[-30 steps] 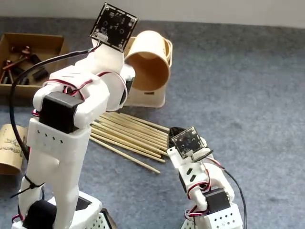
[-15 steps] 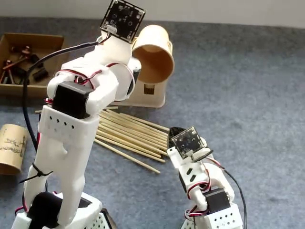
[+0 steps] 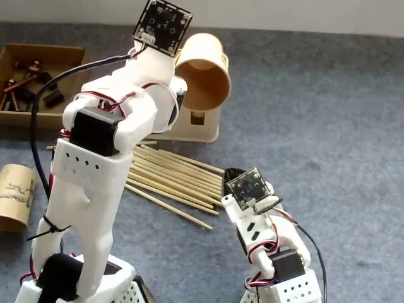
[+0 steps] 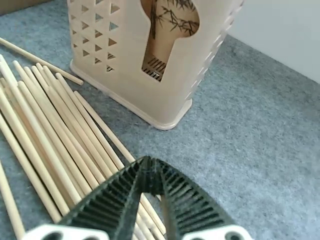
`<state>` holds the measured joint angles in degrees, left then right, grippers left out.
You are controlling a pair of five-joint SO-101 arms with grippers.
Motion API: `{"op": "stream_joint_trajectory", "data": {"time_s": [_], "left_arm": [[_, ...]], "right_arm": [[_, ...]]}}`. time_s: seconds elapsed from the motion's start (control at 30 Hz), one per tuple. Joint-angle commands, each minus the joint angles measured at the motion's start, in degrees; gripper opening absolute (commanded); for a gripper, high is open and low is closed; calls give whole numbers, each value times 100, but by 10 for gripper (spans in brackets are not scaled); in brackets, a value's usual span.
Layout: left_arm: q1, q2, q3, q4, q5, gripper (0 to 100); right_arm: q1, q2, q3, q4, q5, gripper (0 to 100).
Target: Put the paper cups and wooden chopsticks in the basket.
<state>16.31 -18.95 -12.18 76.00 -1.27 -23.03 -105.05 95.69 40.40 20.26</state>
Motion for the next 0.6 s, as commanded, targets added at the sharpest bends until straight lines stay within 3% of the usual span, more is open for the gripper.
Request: {"op": "stream_joint_trajectory", "data": {"time_s": [0.0,0.17,0.57], "left_arm": [[48,-40,-189,-70,105,149],[-119,-22,-233,-141,404,161],[-576,-13,453,-1574,422,158]], "right_arm": [[66,-40,576,-163,79,10],[66,-40,576,-163,79,10],[66,-40,576,-163,79,10]]}}
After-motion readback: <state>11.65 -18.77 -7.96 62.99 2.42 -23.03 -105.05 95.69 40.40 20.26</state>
